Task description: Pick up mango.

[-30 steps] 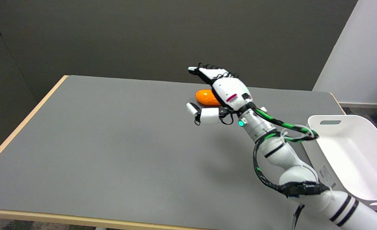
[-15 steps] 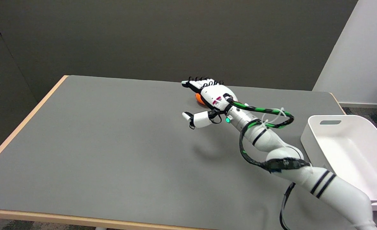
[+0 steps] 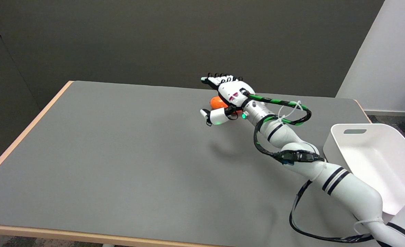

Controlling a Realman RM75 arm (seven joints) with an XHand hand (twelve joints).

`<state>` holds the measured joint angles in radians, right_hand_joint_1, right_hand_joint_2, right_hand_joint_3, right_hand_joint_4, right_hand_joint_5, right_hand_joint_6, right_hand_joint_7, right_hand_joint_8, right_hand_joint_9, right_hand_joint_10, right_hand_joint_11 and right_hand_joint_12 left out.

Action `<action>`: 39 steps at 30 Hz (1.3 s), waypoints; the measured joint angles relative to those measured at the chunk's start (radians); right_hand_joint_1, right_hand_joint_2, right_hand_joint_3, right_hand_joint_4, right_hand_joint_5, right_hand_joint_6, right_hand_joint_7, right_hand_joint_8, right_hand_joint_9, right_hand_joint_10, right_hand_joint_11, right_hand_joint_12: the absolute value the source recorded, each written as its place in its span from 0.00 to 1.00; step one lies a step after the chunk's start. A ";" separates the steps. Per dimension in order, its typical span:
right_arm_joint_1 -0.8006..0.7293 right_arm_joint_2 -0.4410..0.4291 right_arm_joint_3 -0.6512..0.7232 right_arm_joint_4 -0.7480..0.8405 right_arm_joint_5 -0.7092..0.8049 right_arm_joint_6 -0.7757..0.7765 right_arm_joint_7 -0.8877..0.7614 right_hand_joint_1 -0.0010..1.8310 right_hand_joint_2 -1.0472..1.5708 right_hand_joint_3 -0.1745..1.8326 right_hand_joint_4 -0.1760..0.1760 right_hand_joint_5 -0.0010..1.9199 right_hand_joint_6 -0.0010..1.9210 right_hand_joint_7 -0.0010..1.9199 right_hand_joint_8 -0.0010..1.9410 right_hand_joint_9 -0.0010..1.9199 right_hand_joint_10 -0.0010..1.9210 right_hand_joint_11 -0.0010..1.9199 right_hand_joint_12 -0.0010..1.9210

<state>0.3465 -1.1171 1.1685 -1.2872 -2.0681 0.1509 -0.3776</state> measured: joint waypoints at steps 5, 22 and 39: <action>0.015 -0.004 0.013 0.012 0.014 -0.007 -0.024 0.25 0.63 0.57 0.60 0.05 0.18 0.11 0.16 0.08 0.34 0.06 0.61; 0.025 -0.009 0.043 0.030 0.033 -0.014 -0.058 0.28 0.65 0.53 0.60 0.06 0.17 0.12 0.15 0.09 0.33 0.06 0.64; 0.025 -0.007 0.054 0.041 0.038 -0.014 -0.067 0.28 0.65 0.53 0.61 0.06 0.17 0.12 0.15 0.09 0.33 0.06 0.64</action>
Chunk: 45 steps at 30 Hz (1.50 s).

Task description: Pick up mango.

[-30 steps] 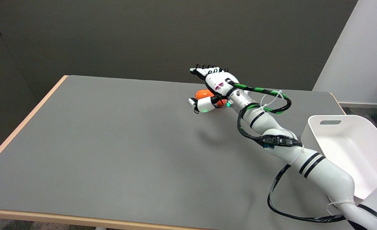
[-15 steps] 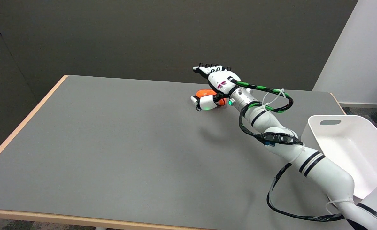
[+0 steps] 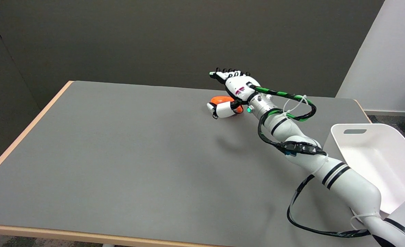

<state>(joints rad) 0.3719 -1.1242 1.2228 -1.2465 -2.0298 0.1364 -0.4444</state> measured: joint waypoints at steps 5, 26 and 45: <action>0.005 0.002 0.001 0.010 0.001 0.000 -0.001 0.28 0.65 0.53 0.61 0.06 0.17 0.12 0.15 0.09 0.33 0.06 0.64; 0.184 -0.013 -0.120 0.349 0.038 -0.007 0.002 0.27 0.65 0.53 0.62 0.05 0.17 0.11 0.14 0.08 0.32 0.05 0.62; 0.333 -0.054 -0.238 0.597 0.059 0.019 0.006 0.25 0.64 0.58 0.63 0.05 0.17 0.11 0.16 0.09 0.34 0.07 0.60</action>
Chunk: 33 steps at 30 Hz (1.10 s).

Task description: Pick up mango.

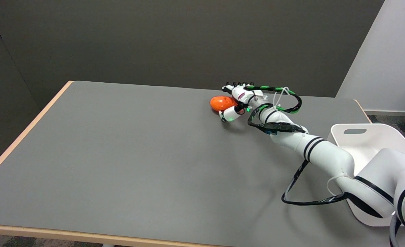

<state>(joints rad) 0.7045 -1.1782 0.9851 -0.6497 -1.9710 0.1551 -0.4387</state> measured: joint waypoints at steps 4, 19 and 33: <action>0.012 -0.007 -0.038 0.016 0.002 0.001 0.008 0.28 0.64 0.55 0.63 0.06 0.17 0.12 0.15 0.10 0.33 0.06 0.63; 0.022 -0.019 -0.143 0.040 0.005 0.029 0.051 0.45 0.89 0.22 0.50 0.25 0.92 0.22 1.00 0.27 1.00 0.00 1.00; 0.003 0.008 -0.156 -0.041 0.005 0.065 0.096 0.50 0.82 0.28 0.79 0.36 0.78 0.11 1.00 0.28 1.00 0.02 1.00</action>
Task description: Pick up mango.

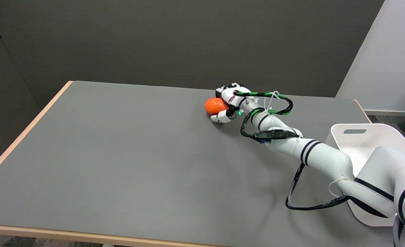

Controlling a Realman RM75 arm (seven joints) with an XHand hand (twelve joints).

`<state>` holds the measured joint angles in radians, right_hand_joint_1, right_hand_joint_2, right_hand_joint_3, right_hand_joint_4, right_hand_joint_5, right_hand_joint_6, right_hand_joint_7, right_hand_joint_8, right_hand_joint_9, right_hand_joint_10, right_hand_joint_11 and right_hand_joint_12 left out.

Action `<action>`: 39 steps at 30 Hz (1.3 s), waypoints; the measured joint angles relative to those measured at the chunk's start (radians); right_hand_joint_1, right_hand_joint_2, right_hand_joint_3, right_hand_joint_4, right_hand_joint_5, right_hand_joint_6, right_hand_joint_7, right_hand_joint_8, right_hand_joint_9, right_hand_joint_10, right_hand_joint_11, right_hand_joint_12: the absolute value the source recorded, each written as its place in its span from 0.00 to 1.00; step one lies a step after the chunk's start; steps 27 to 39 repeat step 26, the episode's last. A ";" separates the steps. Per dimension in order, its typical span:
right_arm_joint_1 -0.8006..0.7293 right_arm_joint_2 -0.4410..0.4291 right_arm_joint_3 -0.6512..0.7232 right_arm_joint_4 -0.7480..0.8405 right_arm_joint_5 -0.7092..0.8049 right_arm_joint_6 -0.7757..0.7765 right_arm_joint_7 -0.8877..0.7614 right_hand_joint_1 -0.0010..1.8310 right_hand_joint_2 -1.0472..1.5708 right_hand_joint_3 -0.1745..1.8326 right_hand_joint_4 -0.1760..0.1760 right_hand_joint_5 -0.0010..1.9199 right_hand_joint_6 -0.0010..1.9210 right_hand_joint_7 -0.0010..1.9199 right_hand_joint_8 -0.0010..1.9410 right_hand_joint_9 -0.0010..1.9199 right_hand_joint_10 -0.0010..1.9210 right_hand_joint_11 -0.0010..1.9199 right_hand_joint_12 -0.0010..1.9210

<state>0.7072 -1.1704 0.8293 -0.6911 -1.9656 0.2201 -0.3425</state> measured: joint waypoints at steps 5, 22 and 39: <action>-0.018 0.022 0.031 -0.089 0.000 0.018 0.052 0.51 0.81 0.29 0.84 0.38 0.76 0.15 1.00 0.32 1.00 0.09 1.00; -0.233 0.107 0.392 -0.447 0.047 0.052 0.226 0.53 0.78 0.32 0.73 0.41 0.73 0.21 1.00 0.37 1.00 0.40 1.00; -0.315 0.125 0.517 -0.507 0.104 0.057 0.248 0.54 0.78 0.32 0.66 0.41 0.73 0.21 1.00 0.37 1.00 0.42 1.00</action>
